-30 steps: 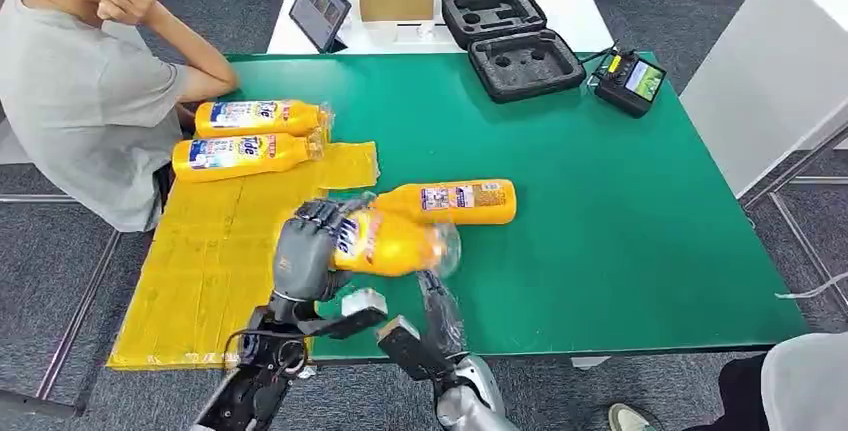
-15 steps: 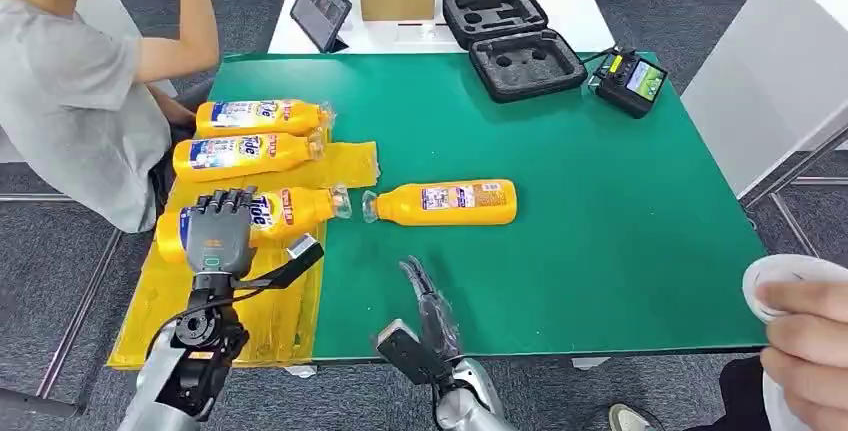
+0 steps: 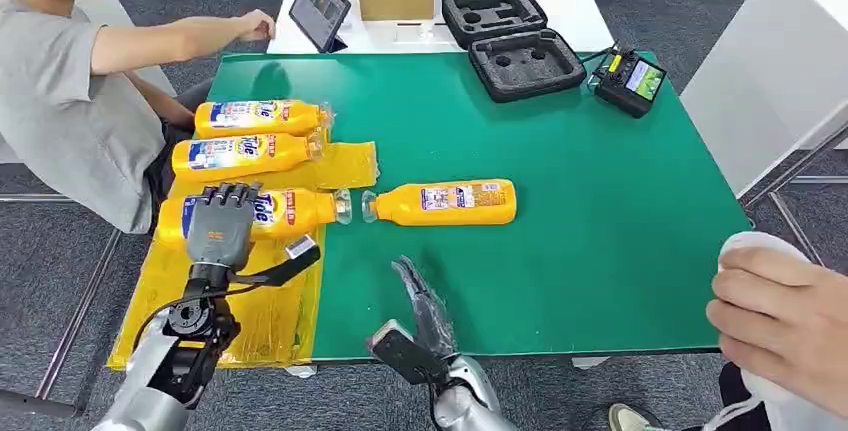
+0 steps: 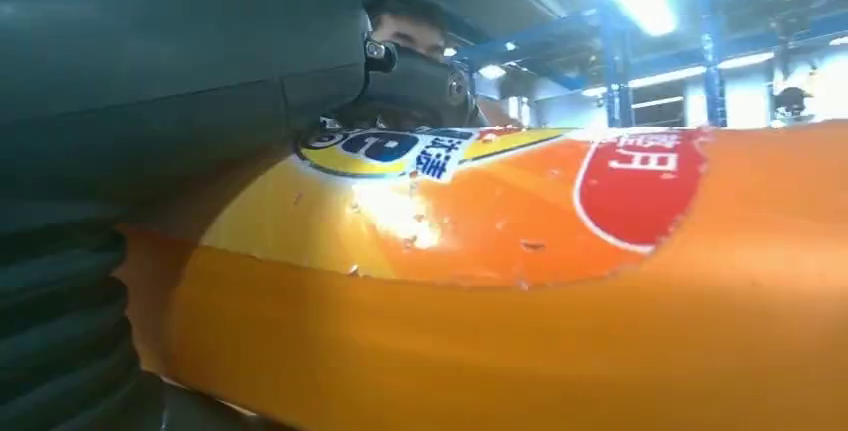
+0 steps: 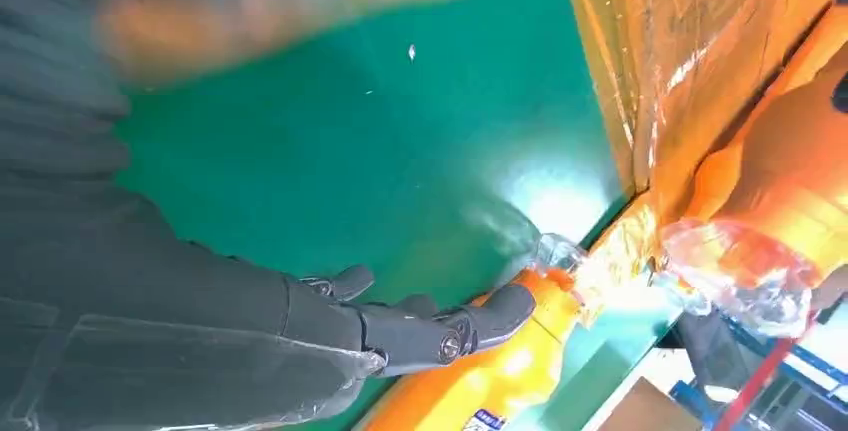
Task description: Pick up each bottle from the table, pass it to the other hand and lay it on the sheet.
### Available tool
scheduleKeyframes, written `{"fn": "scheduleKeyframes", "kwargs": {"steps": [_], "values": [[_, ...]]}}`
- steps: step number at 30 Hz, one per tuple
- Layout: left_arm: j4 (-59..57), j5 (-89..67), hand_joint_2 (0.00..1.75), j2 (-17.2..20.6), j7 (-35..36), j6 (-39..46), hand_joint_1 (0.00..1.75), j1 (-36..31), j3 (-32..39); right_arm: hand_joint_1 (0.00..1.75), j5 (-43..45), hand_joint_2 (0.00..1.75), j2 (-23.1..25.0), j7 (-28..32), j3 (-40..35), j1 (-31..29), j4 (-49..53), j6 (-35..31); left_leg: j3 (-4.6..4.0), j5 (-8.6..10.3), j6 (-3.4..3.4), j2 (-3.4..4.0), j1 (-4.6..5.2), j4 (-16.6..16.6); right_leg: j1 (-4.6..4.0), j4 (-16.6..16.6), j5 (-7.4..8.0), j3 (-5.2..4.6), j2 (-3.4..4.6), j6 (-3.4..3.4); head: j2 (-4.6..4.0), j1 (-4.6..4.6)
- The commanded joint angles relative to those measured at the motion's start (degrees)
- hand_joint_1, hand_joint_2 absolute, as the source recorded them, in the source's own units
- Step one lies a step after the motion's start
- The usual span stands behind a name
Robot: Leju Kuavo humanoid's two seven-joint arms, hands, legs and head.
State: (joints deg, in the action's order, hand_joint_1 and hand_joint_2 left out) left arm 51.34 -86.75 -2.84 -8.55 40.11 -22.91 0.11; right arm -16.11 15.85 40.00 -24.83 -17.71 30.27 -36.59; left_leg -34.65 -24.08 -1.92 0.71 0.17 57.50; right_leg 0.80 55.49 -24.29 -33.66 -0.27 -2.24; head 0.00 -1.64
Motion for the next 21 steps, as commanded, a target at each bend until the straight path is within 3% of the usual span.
{"fn": "scheduleKeyframes", "kwargs": {"steps": [1,4,21], "values": [[-6.78,1.49,1.75,-0.53,-3.58,-0.11,1.75,-3.10,1.31,0.00,0.98,1.75,-0.78,0.00,-2.75,-2.88,-3.39,0.63,0.20,-0.06,0.12,-0.13,-0.09,0.00,-0.08,-0.03,-0.07,0.24,-0.06,0.10,0.00,0.00],[-9.41,2.65,1.75,-1.47,-8.00,-0.11,1.75,-4.06,3.96,0.00,1.72,1.75,-0.92,0.00,-3.68,-3.29,-3.36,0.58,0.14,-0.05,0.10,-0.12,-0.08,0.03,-0.08,-0.01,-0.06,0.19,-0.06,0.08,0.00,-0.02],[-20.75,2.09,1.75,-0.58,-7.33,-0.11,1.75,-8.43,6.98,0.00,3.22,1.75,-1.19,0.00,-5.04,-4.86,-4.53,0.90,0.28,-0.10,0.16,-0.21,-0.14,0.05,-0.12,-0.02,-0.12,0.36,-0.11,0.14,0.00,0.00]]}}
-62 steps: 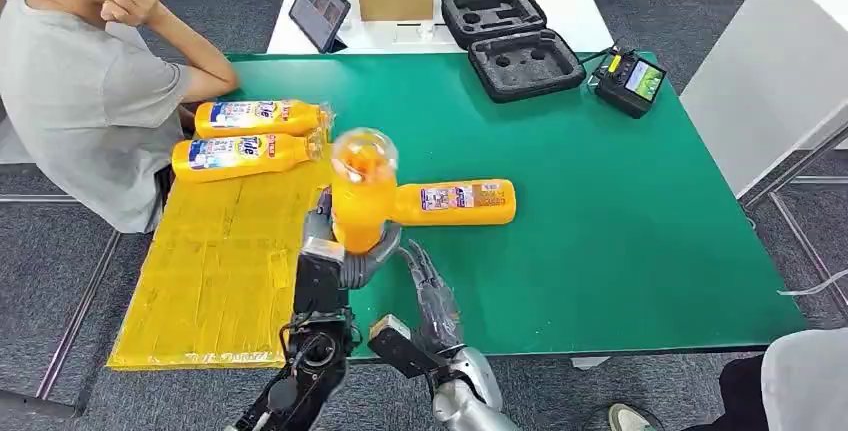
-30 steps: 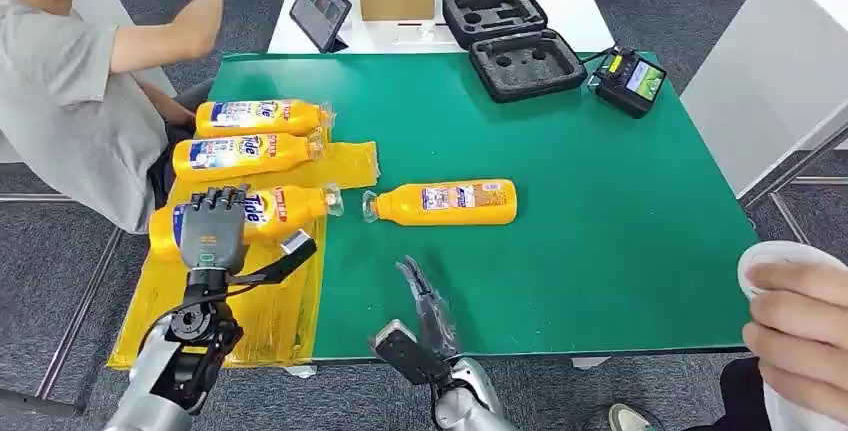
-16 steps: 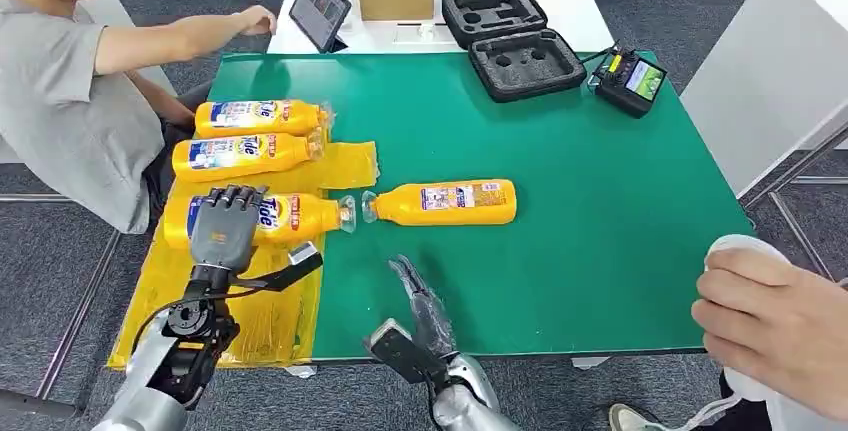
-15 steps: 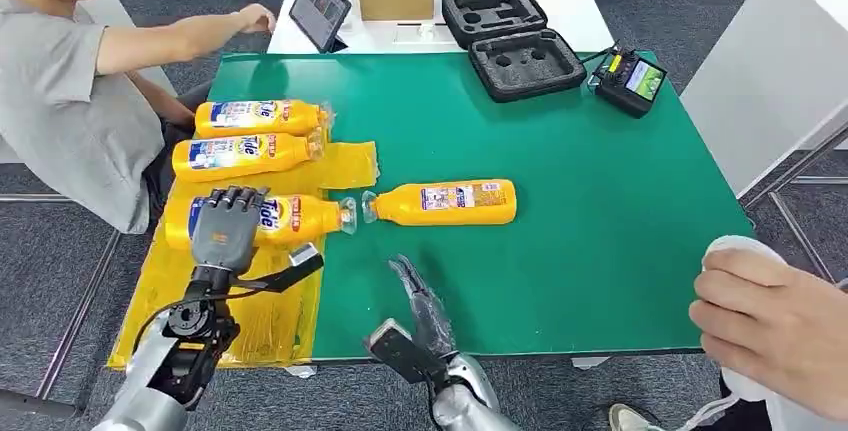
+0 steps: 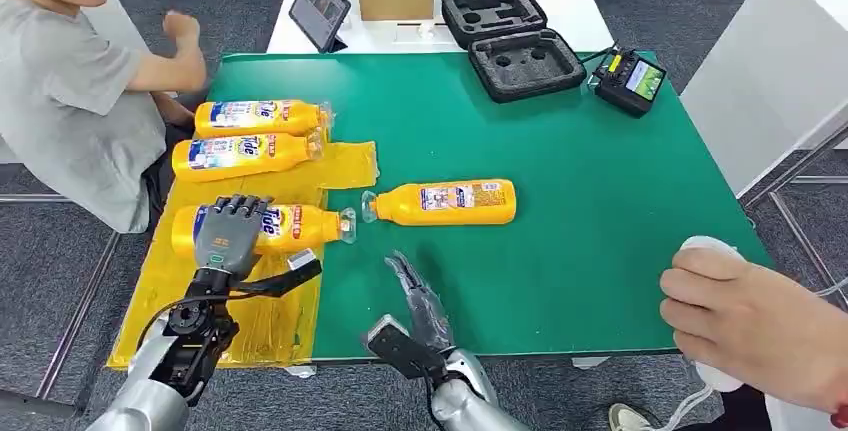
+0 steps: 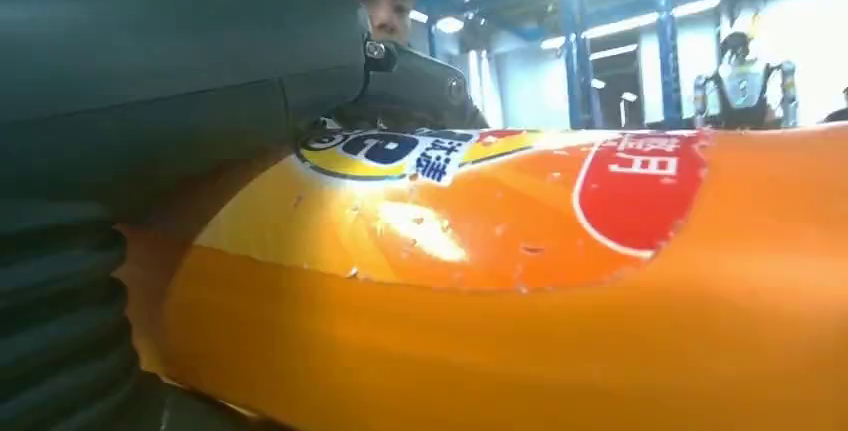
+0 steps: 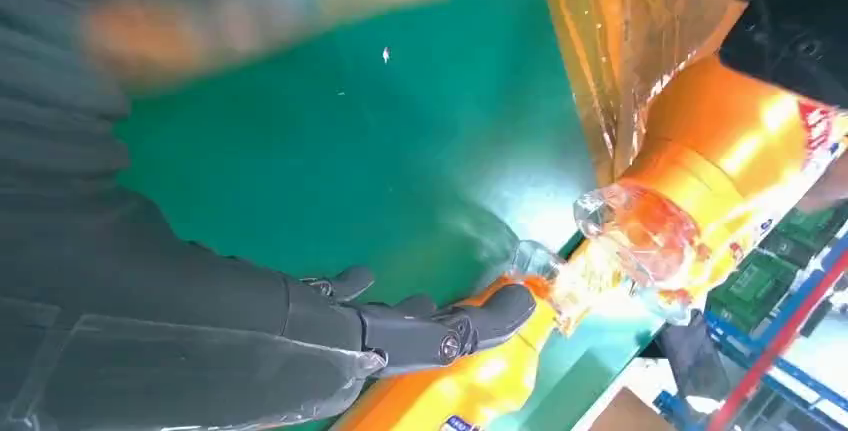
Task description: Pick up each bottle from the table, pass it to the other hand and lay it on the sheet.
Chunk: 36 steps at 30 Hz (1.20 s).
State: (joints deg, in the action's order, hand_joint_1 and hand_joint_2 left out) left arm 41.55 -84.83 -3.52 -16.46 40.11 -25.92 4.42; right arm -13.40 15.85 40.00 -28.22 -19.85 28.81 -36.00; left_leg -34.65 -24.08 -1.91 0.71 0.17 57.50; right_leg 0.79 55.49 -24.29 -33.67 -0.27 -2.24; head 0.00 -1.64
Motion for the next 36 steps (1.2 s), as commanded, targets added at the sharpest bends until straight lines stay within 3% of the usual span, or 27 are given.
{"fn": "scheduleKeyframes", "kwargs": {"steps": [1,8,22,29,32,34,36], "values": [[-11.50,0.11,1.75,0.08,0.67,-0.11,1.75,-5.77,2.72,0.00,0.66,1.75,-1.24,0.00,-1.72,-2.72,-2.87,0.32,0.21,-0.07,0.12,-0.17,-0.09,0.01,-0.07,-0.02,-0.09,0.27,-0.09,0.10,0.00,-0.02],[-12.84,0.87,1.75,-0.10,0.20,-0.11,1.75,-6.58,3.04,0.00,1.06,1.75,-1.59,0.00,-2.78,-1.72,0.89,0.17,0.04,-0.02,0.07,-0.08,-0.05,0.01,-0.04,-0.02,-0.03,0.08,-0.04,0.05,0.00,0.00],[-10.76,1.03,1.75,-0.32,-2.50,-0.11,1.75,-4.68,3.73,0.00,6.17,1.75,-7.17,0.00,-0.77,5.66,28.11,-4.00,0.06,-0.04,0.07,-0.17,-0.06,0.03,-0.05,-0.02,-0.07,0.14,-0.12,0.05,0.00,0.00],[-13.81,0.42,1.75,-0.09,-1.18,-0.11,1.75,-5.77,2.30,0.00,6.58,1.75,-7.99,0.00,-0.45,7.17,30.34,-4.00,0.20,-0.08,0.12,-0.23,-0.08,0.01,-0.07,-0.03,-0.13,0.29,-0.16,0.10,0.00,0.00],[-16.08,0.11,1.75,-0.11,-0.86,-0.11,1.55,-6.82,1.79,0.00,7.37,1.75,-7.96,0.00,-0.16,7.04,29.09,-3.85,0.14,-0.03,0.10,-0.22,-0.06,0.00,-0.06,-0.04,-0.08,0.22,-0.15,0.07,0.00,0.00],[-18.52,0.08,1.75,-0.12,-0.67,-0.11,1.31,-8.11,1.28,0.00,8.44,1.75,-8.02,0.00,0.01,7.03,28.55,-3.67,0.17,-0.04,0.11,-0.26,-0.08,0.00,-0.07,-0.04,-0.10,0.26,-0.19,0.09,0.00,0.00],[-18.92,-0.10,1.75,-0.14,-0.45,-0.11,1.22,-8.42,0.94,0.00,8.73,1.75,-8.07,0.00,0.09,7.09,28.55,-3.64,0.18,-0.05,0.11,-0.23,-0.07,0.01,-0.06,-0.03,-0.10,0.26,-0.16,0.08,0.00,0.00]]}}
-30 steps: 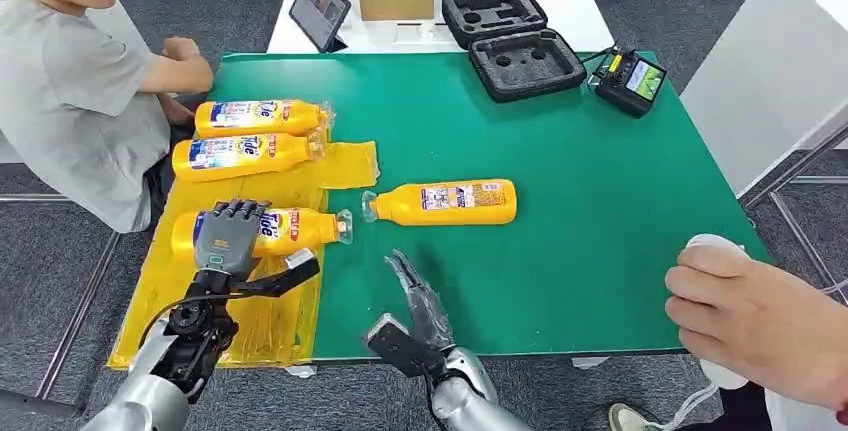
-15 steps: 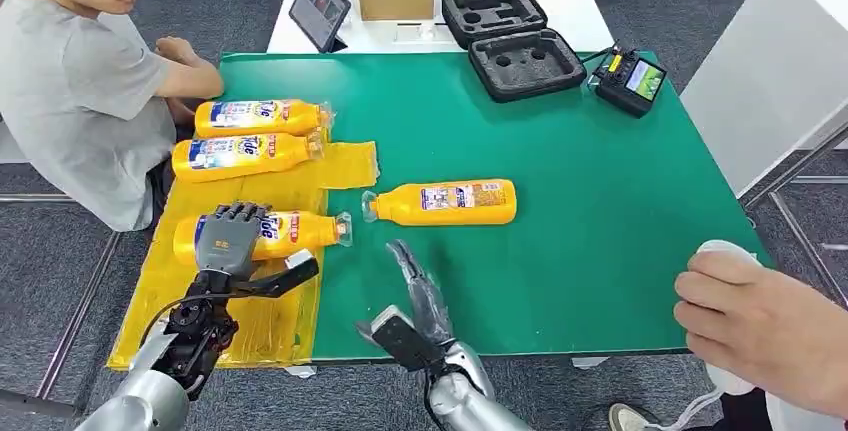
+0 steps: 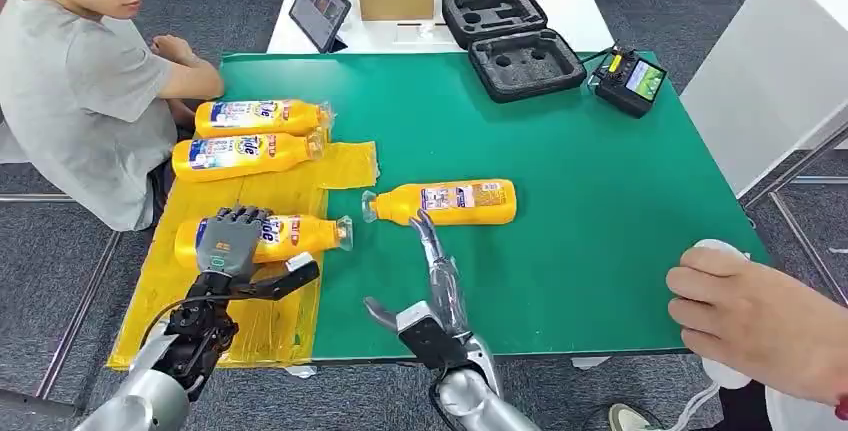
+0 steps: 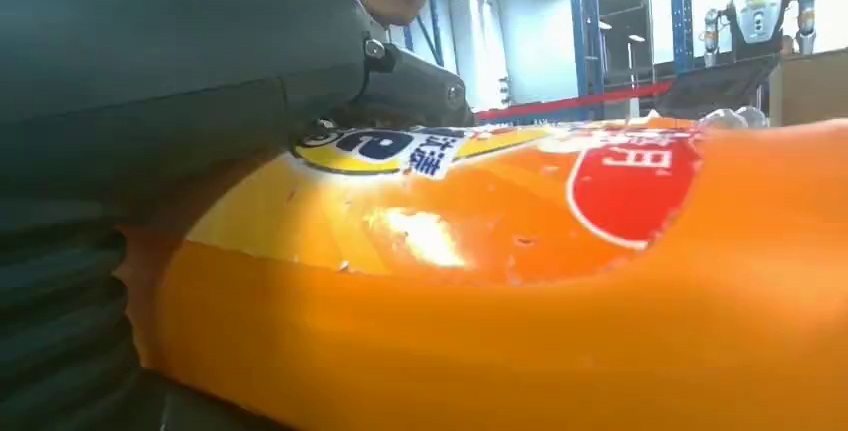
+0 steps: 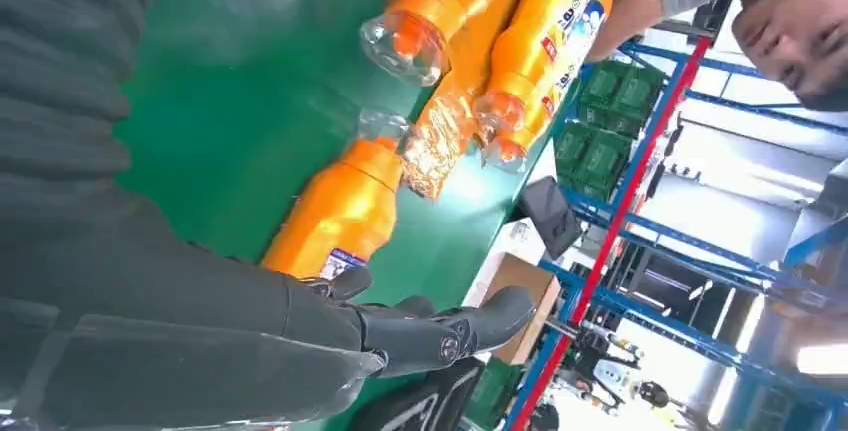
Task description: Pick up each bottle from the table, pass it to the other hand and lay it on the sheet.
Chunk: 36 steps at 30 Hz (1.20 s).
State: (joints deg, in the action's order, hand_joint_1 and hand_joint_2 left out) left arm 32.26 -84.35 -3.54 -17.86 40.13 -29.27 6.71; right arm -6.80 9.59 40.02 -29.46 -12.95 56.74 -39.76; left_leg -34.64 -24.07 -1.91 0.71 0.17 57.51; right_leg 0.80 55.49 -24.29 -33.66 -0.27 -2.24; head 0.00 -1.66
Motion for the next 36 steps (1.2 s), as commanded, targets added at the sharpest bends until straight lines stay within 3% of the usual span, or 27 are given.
{"fn": "scheduleKeyframes", "kwargs": {"steps": [1,3,5,6,8,11,13,14,16,17,18,36], "values": [[-9.63,-0.58,1.75,-0.12,0.95,-0.13,1.26,-5.07,-1.35,0.00,2.13,1.75,-1.81,-0.02,1.34,0.20,0.61,0.12,0.14,-0.04,0.10,-0.22,-0.08,0.02,-0.07,-0.02,-0.08,0.22,-0.15,0.08,0.00,0.02],[-11.04,-0.71,1.75,-0.15,1.17,-0.13,1.20,-5.89,-1.75,0.00,2.57,1.75,-1.80,-0.02,1.68,0.33,0.40,0.41,0.17,-0.05,0.11,-0.24,-0.08,0.01,-0.07,-0.03,-0.09,0.26,-0.16,0.09,0.00,0.02],[-11.91,-0.70,1.75,-0.15,1.26,-0.13,0.89,-6.35,-2.03,0.00,2.74,1.75,-1.78,-0.02,2.01,0.50,0.42,0.43,0.15,-0.03,0.09,-0.20,-0.06,0.00,-0.05,-0.02,-0.07,0.22,-0.14,0.08,0.00,0.02],[-12.17,-0.70,1.75,-0.21,1.32,-0.13,0.58,-6.61,-2.16,0.00,2.94,1.75,-1.74,-0.02,2.24,0.54,0.38,0.55,0.17,-0.05,0.11,-0.21,-0.08,0.01,-0.07,-0.03,-0.08,0.26,-0.13,0.09,0.00,0.02],[-12.53,-0.99,1.75,-0.21,1.46,-0.13,0.56,-6.83,-2.47,0.00,3.15,1.75,-1.71,-0.02,2.43,0.43,0.03,0.85,0.21,-0.07,0.12,-0.19,-0.08,0.02,-0.07,-0.02,-0.09,0.30,-0.11,0.10,0.00,0.02],[-12.74,-1.03,1.75,-0.29,1.67,-0.13,0.17,-7.11,-2.70,0.00,3.17,1.75,-1.71,-0.02,2.72,0.23,-0.23,0.92,0.19,-0.02,0.14,-0.18,-0.07,0.00,-0.06,-0.03,-0.06,0.26,-0.11,0.09,0.00,0.02],[-13.73,-1.22,1.75,-0.23,1.68,-0.13,0.07,-7.66,-3.06,0.00,3.41,1.75,-1.63,-0.02,3.00,0.11,-0.54,1.08,0.15,-0.02,0.13,-0.19,-0.06,0.02,-0.05,-0.01,-0.06,0.22,-0.12,0.08,0.00,0.00],[-13.73,-1.22,0.00,-0.23,1.68,-0.13,0.05,-7.66,-3.06,0.00,3.41,1.75,-1.63,-0.02,3.00,0.11,-0.54,1.08,0.11,0.01,0.10,-0.13,-0.05,-0.01,-0.04,-0.03,-0.02,0.16,-0.08,0.06,0.00,0.00],[-14.94,-1.05,0.00,-0.25,1.53,-0.13,0.02,-8.27,-3.18,0.00,3.78,1.75,-1.55,-0.02,3.41,-0.10,-0.98,1.42,0.23,-0.05,0.16,-0.23,-0.09,0.02,-0.08,-0.02,-0.10,0.32,-0.14,0.11,0.00,0.02],[-16.09,6.34,0.00,0.94,3.01,-0.13,0.02,-8.66,-11.62,0.00,3.94,1.75,-1.64,-0.02,3.57,-0.07,-0.90,1.49,0.20,-0.04,0.14,-0.16,-0.07,0.02,-0.06,-0.02,-0.07,0.27,-0.08,0.09,0.00,0.00],[-16.09,6.34,0.00,0.94,3.01,-0.13,0.07,-8.66,-11.62,0.00,3.94,1.75,-1.64,-0.02,3.57,-0.07,-0.90,1.49,0.19,-0.01,0.12,-0.18,-0.05,-0.02,-0.04,-0.02,-0.06,0.26,-0.11,0.08,0.00,0.02],[-17.02,7.00,0.00,0.91,2.18,-2.89,0.02,-8.85,-11.57,0.00,4.42,1.75,-1.52,-0.02,5.80,-0.13,-1.35,1.54,0.14,-0.02,0.13,-0.12,-0.07,0.02,-0.06,-0.01,-0.04,0.21,-0.05,0.08,0.00,0.02]]}}
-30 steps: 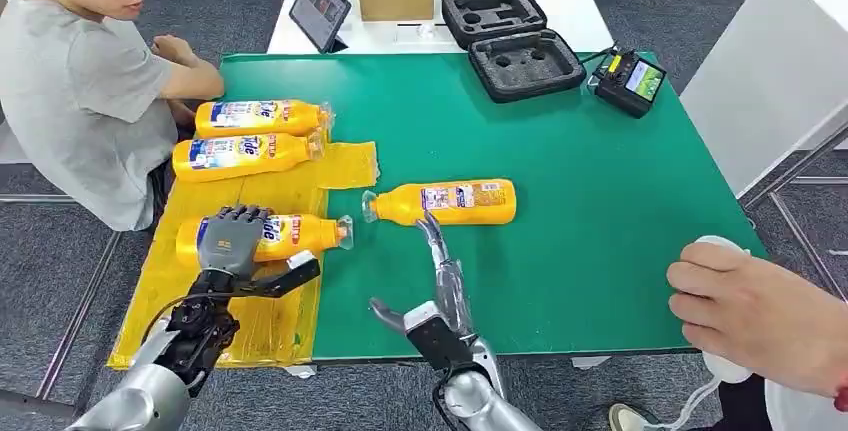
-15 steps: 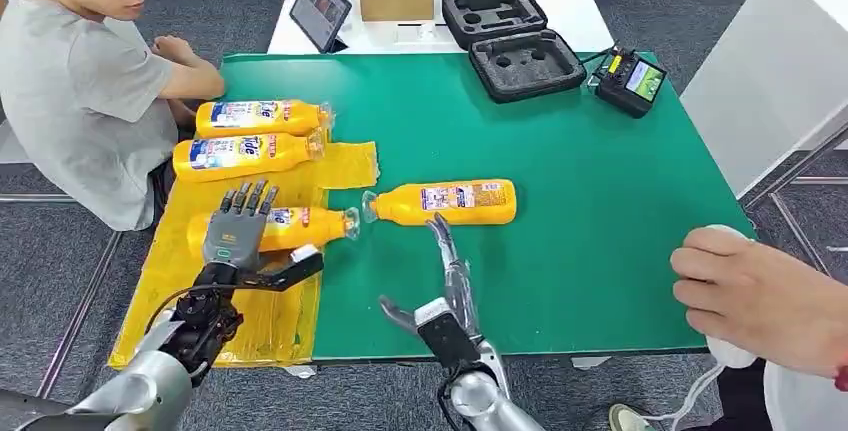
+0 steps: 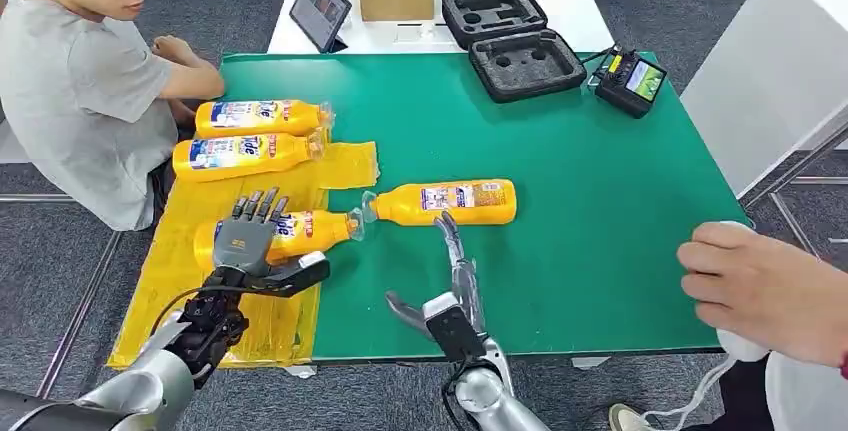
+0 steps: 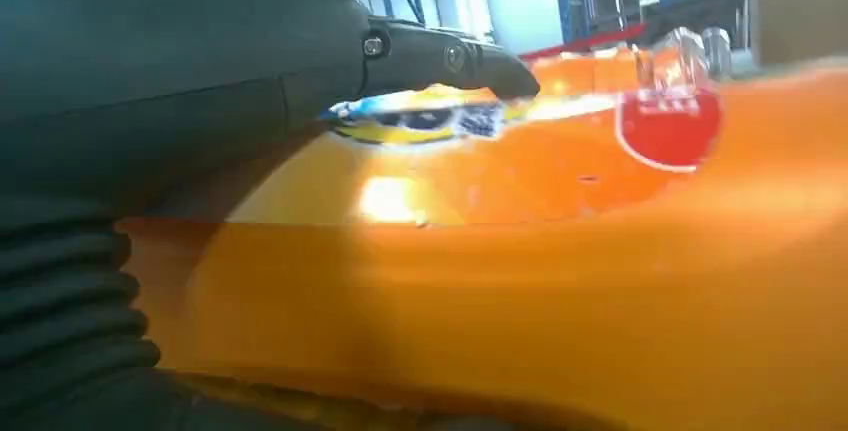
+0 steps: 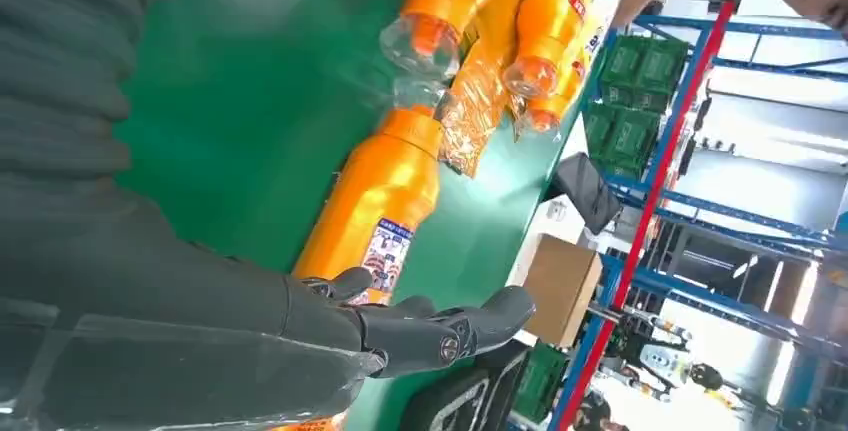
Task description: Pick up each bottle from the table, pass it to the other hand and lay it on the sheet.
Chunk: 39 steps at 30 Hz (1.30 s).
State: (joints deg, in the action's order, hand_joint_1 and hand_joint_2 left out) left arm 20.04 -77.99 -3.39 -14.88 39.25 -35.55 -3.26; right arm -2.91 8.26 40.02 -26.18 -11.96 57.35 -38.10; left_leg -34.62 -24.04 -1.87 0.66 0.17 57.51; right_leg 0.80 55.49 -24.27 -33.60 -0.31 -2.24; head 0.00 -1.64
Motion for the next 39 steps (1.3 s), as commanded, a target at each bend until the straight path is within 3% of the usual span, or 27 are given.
{"fn": "scheduleKeyframes", "kwargs": {"steps": [1,15,28,35,39], "values": [[-4.88,0.76,0.00,0.60,-1.22,-2.82,0.00,-2.61,-1.65,0.00,0.46,1.75,-0.21,-0.02,2.68,-1.06,-1.94,-0.23,0.08,-0.03,0.07,-0.05,-0.04,-0.01,-0.03,-0.02,-0.03,0.10,-0.01,0.06,0.00,0.00],[-2.85,1.67,0.00,0.03,-4.04,-6.70,0.00,-2.65,-2.46,0.00,0.27,1.75,0.11,-0.02,3.52,-0.96,-1.88,0.29,0.10,0.01,0.04,-0.07,-0.02,-0.01,-0.02,-0.02,-0.01,0.13,-0.05,0.04,0.00,-0.02],[1.46,3.80,0.00,-0.66,-9.43,-3.95,0.00,0.04,-3.44,0.00,0.02,1.75,0.19,-0.02,3.54,0.18,-1.45,0.40,0.15,-0.01,0.07,-0.07,-0.05,-0.01,-0.05,-0.04,-0.04,0.20,-0.04,0.07,0.00,0.00],[12.37,11.74,0.00,-2.79,-17.15,-0.04,0.00,4.58,-4.74,0.00,-0.04,1.75,0.25,-0.02,3.90,0.55,-0.62,-0.25,0.18,-0.05,0.09,-0.14,-0.07,0.01,-0.06,-0.03,-0.09,0.25,-0.09,0.09,0.00,-0.02],[14.67,12.48,0.00,-2.84,-17.71,0.75,0.00,5.53,-5.01,0.00,-0.02,1.75,0.27,-0.02,3.95,0.57,-0.58,-0.27,0.15,-0.04,0.09,-0.16,-0.06,0.01,-0.05,-0.02,-0.08,0.22,-0.11,0.08,0.00,-0.02]]}}
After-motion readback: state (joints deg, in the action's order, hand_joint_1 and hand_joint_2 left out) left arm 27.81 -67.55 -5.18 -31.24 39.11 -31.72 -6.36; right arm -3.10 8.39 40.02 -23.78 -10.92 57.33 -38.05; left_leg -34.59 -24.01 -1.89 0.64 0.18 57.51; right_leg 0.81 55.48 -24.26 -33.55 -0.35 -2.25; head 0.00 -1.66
